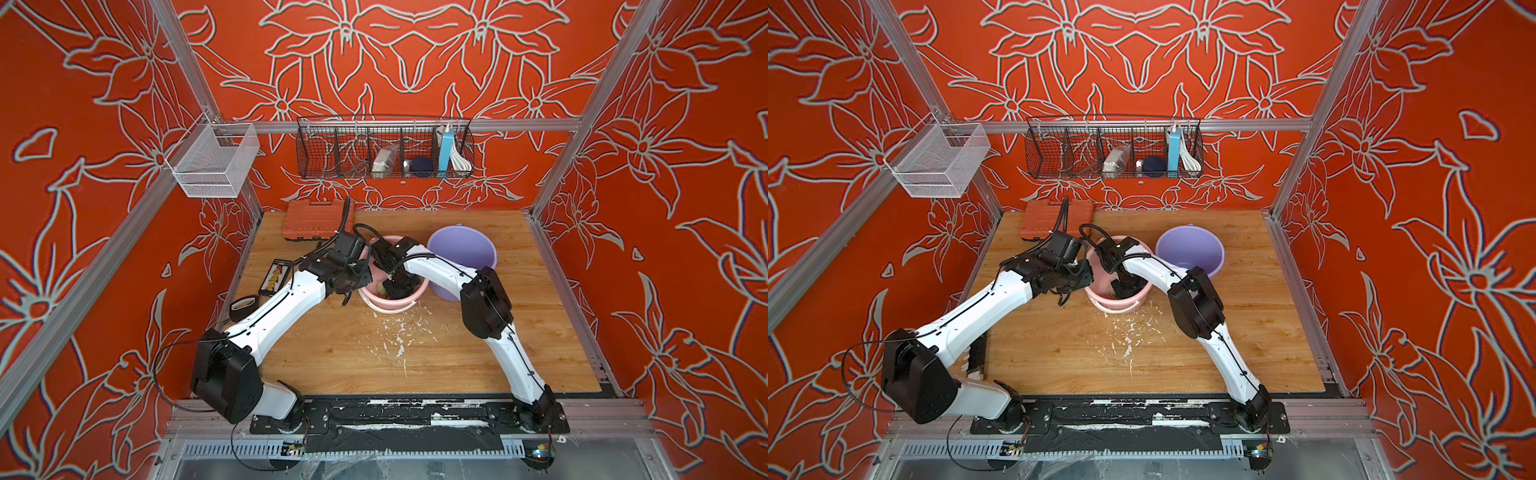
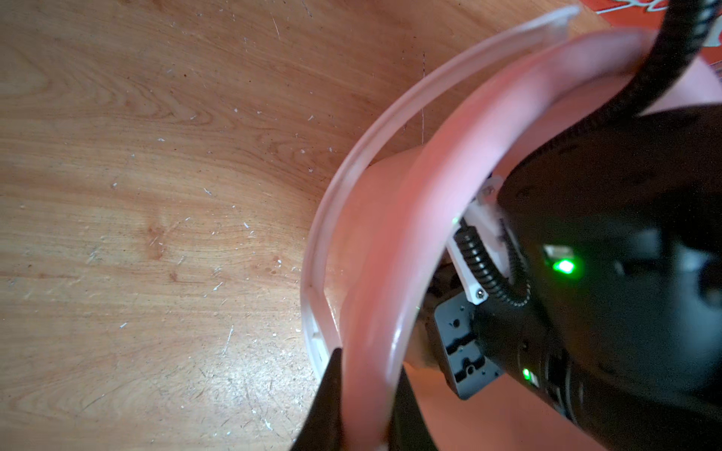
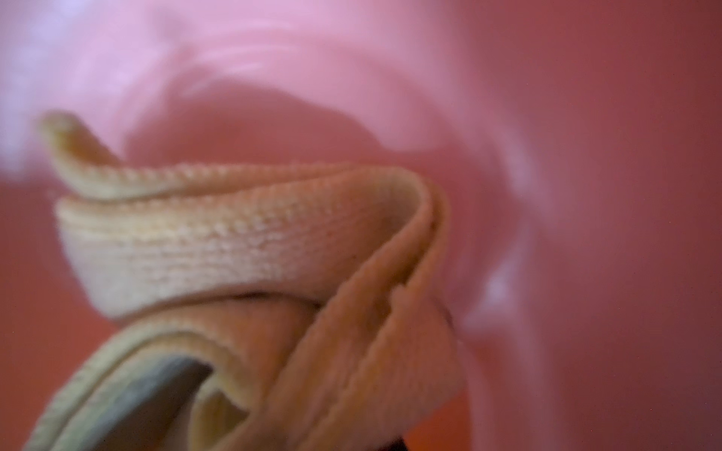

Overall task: Wipe the inside of the bucket with a cloth
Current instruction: Wipe the dirt from the inside of the bucket.

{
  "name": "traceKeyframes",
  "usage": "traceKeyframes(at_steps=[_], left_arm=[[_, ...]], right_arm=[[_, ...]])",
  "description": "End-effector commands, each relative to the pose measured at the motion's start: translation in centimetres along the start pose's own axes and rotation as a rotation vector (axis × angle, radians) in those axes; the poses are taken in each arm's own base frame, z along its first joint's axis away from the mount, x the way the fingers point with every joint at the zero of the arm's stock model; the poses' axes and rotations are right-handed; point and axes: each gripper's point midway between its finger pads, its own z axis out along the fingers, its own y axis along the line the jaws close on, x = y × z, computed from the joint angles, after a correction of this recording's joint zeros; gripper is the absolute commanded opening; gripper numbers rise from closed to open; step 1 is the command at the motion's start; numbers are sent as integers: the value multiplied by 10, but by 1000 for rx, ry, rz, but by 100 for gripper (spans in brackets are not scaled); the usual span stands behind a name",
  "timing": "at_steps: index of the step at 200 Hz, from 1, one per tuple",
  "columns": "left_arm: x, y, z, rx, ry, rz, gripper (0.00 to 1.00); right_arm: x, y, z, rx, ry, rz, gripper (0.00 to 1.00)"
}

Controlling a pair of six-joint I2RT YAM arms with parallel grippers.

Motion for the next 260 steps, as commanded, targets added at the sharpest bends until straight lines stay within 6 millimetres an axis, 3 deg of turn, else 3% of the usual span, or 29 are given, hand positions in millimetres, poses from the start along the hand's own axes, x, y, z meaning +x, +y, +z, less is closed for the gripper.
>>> traceKeyframes(at_steps=[1,30,48,74,93,113,152,191,211,225,247,260], left_arm=[[62,24,4,-66,236,135,0],[61,26,6,-86,238,143,0],[59,27,6,-97,230,143,0],[54,28,4,-108,209,135,0],[51,29,1,-116,194,132,0],[48,31,-1,-126,174,127,0],[42,31,-5,-138,156,133,0],[34,34,-10,-162,117,148,0],[31,39,-8,-187,94,159,0],[30,39,-6,-187,89,161,0],[29,43,-3,-197,64,159,0],[28,45,-2,-202,47,155,0]], right_arm=[[-7,49,22,-285,5,12,0],[-25,88,-29,-536,-132,-37,0],[-28,101,-66,-644,-210,-83,0],[-29,95,-106,-717,-299,-104,0],[-28,78,-117,-734,-345,-71,0],[-23,49,-102,-639,-329,-17,0],[-6,-32,-52,-88,-174,16,0],[-1,-86,-50,237,-124,66,0],[-2,-96,-46,304,-96,70,0],[4,-94,-33,323,-20,55,0],[10,-84,-11,346,75,7,0],[14,-65,1,302,117,-25,0]])
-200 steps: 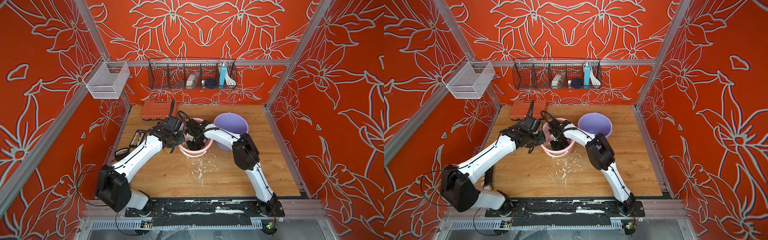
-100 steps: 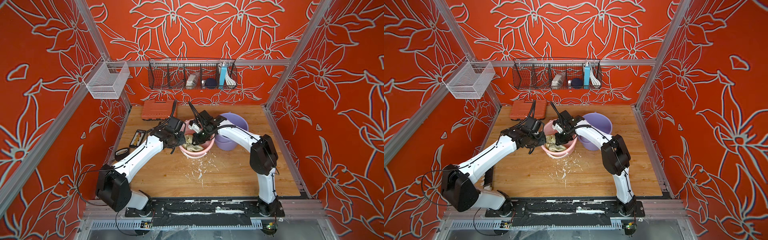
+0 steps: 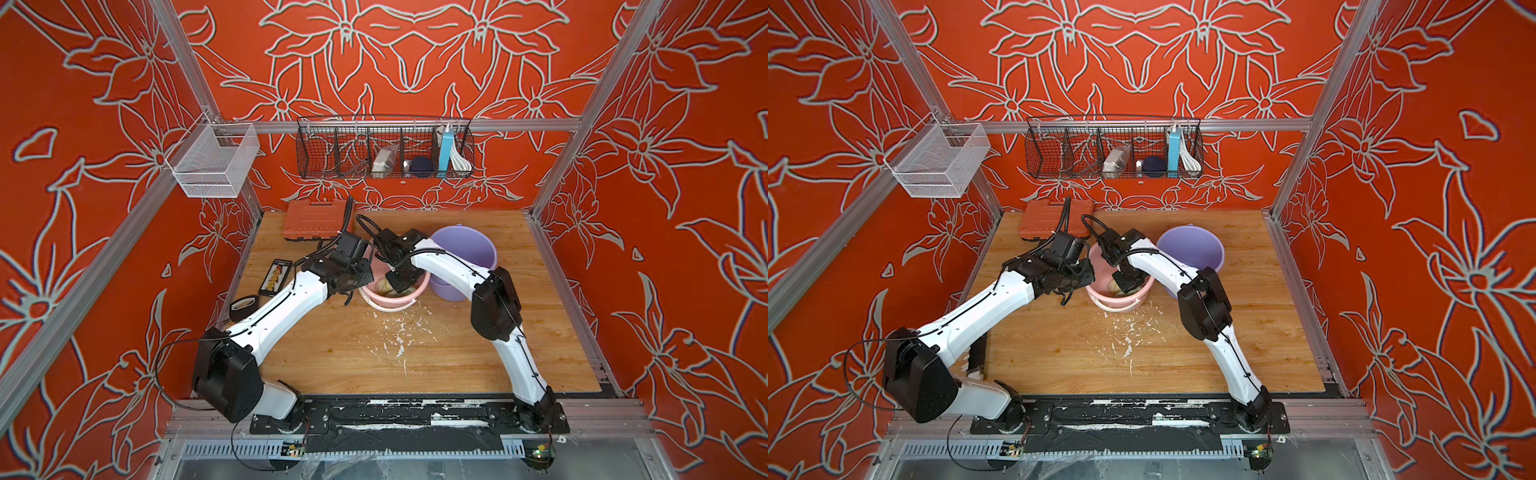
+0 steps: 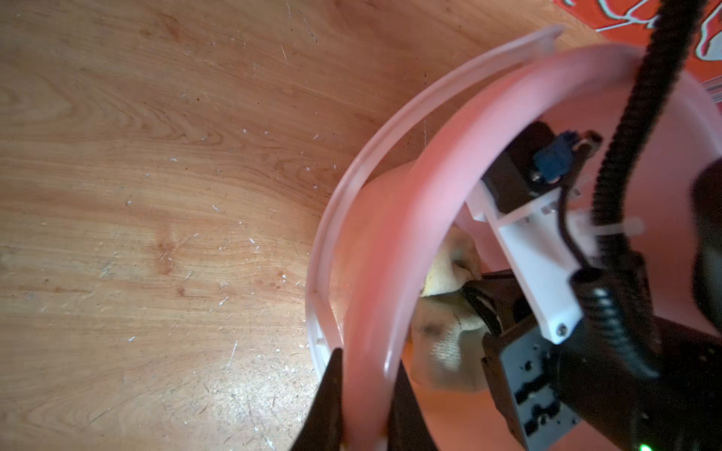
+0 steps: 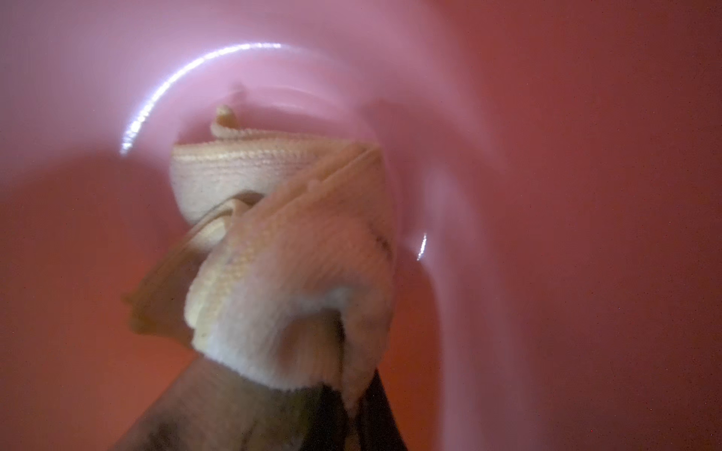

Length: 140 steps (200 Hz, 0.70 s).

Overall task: Wipe the inside of the bucket with a cloth
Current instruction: Wipe the dirt from the inside of the bucket.

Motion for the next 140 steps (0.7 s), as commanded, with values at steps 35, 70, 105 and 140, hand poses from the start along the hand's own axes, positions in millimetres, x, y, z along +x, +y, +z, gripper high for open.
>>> traceKeyframes(at_steps=[35,70,105,140], left_arm=[[40,46,-1,-162,105,147,0],[43,47,0,-139,86,122,0],[40,49,-2,-144,61,116,0],[25,55,-14,-179,-10,116,0]], right_arm=[[23,55,36,-226,161,6,0],[-13,119,-20,-660,-25,45,0],[-42,143,-86,-925,-204,49,0],[-39,151,-118,-1031,-209,39,0]])
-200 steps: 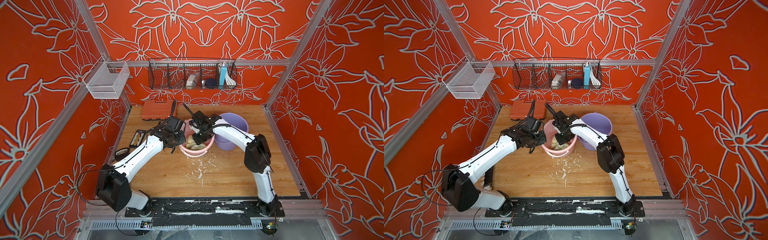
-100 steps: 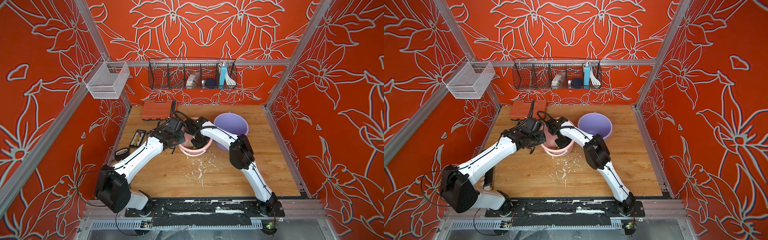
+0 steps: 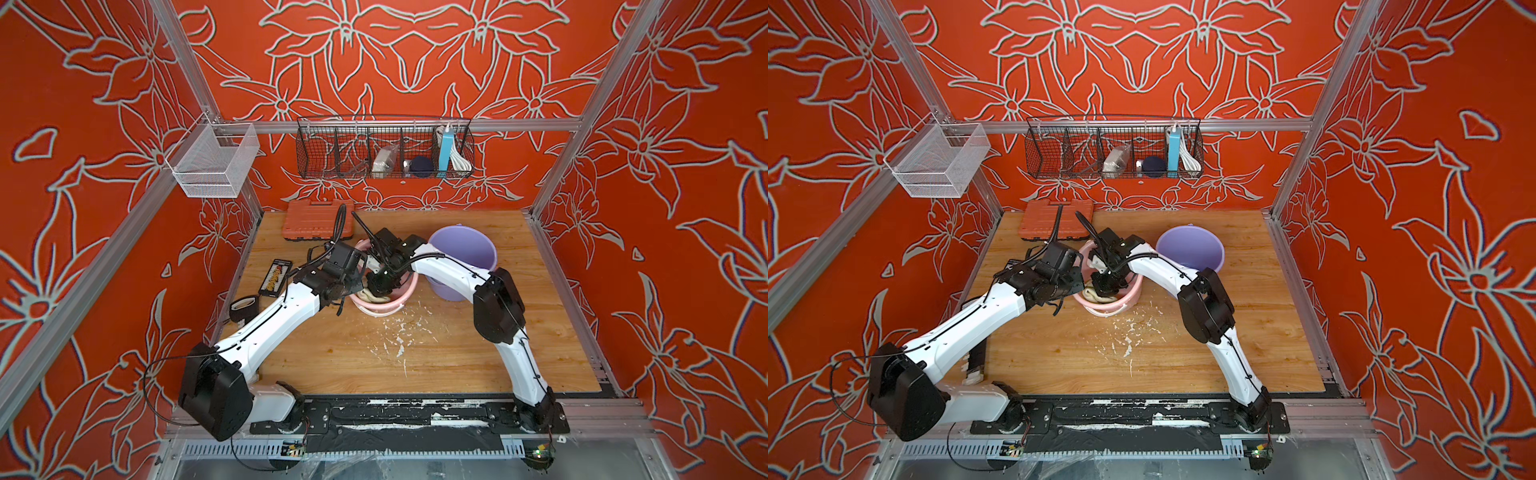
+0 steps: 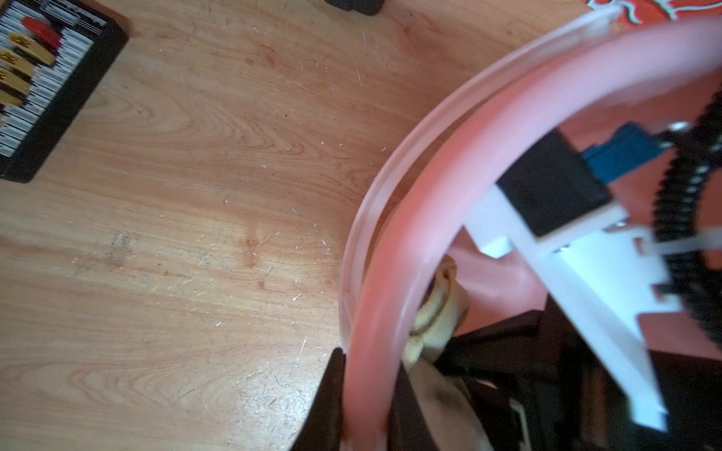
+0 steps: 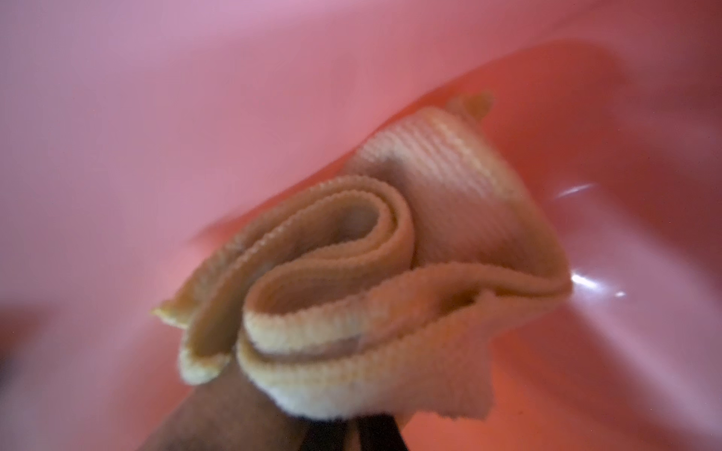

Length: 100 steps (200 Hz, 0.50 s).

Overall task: Wipe the inside of the bucket with a cloth
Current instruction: Wipe the dirt from the inside of the bucket.

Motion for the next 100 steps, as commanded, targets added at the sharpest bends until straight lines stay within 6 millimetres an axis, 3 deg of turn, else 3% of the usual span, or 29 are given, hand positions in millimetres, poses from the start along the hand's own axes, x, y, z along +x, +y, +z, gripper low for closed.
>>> traceKeyframes(at_steps=[1,16,44,62,76,100], left_arm=[[22,17,-4,-67,71,105,0],[15,19,-9,-78,41,107,0],[12,23,-11,-100,26,118,0],[14,22,-10,-97,37,123,0],[16,21,-9,-96,53,124,0],[17,17,-9,-86,76,124,0]], right_arm=[[-13,50,-19,-208,-47,-43,0],[-1,32,-18,-102,9,-26,0],[39,-37,-21,262,187,-9,0],[54,-79,-39,516,245,-4,0],[56,-103,-59,691,253,-17,0],[49,-124,-84,884,251,-51,0]])
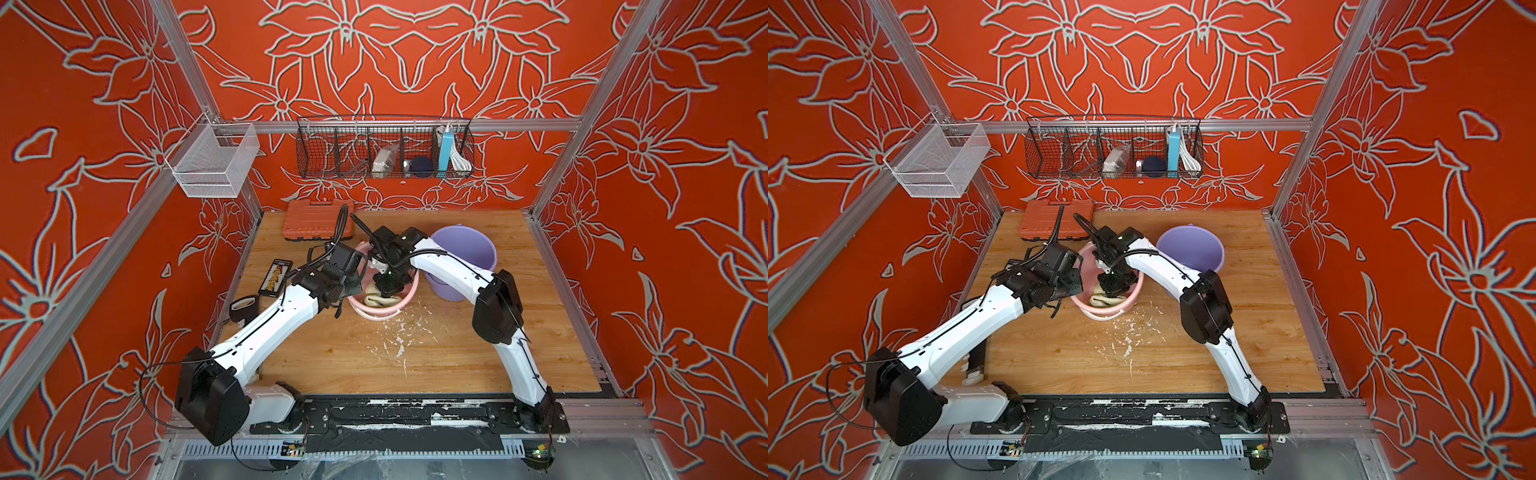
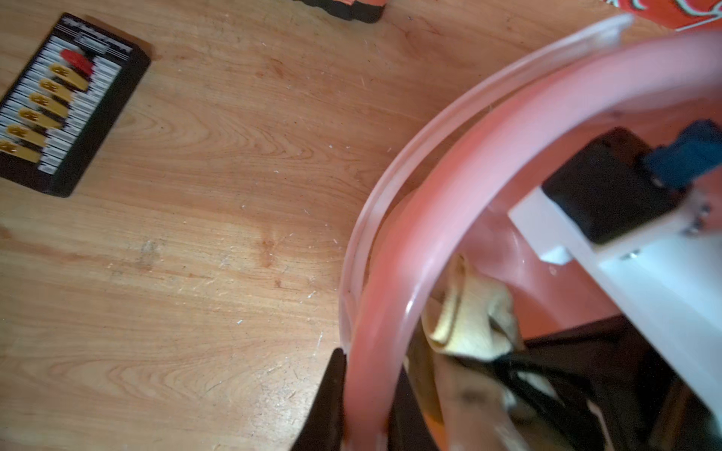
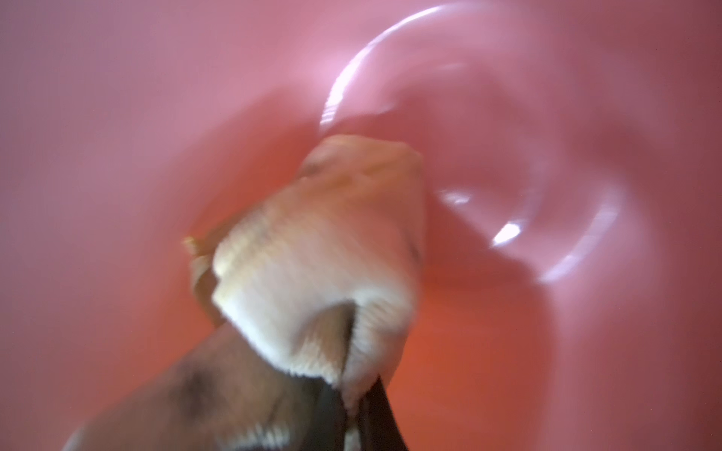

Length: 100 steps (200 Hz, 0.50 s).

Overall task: Wipe the inside of the bucket with a cloth
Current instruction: Wipe the dirt from the inside of the bucket.

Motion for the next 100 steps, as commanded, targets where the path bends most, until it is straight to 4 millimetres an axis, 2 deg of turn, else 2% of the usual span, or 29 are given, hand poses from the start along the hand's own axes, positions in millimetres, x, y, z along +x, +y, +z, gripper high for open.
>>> traceKeyframes(at_steps=[1,22,45,79,100], left_arm=[[16,16,-1,-78,84,73,0],[14,8,-5,-55,113,75,0],[15,0,-11,-37,161,80,0],[22,-11,-13,-6,244,86,0],[30,-16,-8,2,299,86,0]], right_arm=[[24,-71,-10,379,123,-19,0],[11,-89,-11,495,110,-22,0],[3,-94,7,522,148,-18,0],[3,-83,54,399,203,27,0],[1,-72,68,327,202,50,0]])
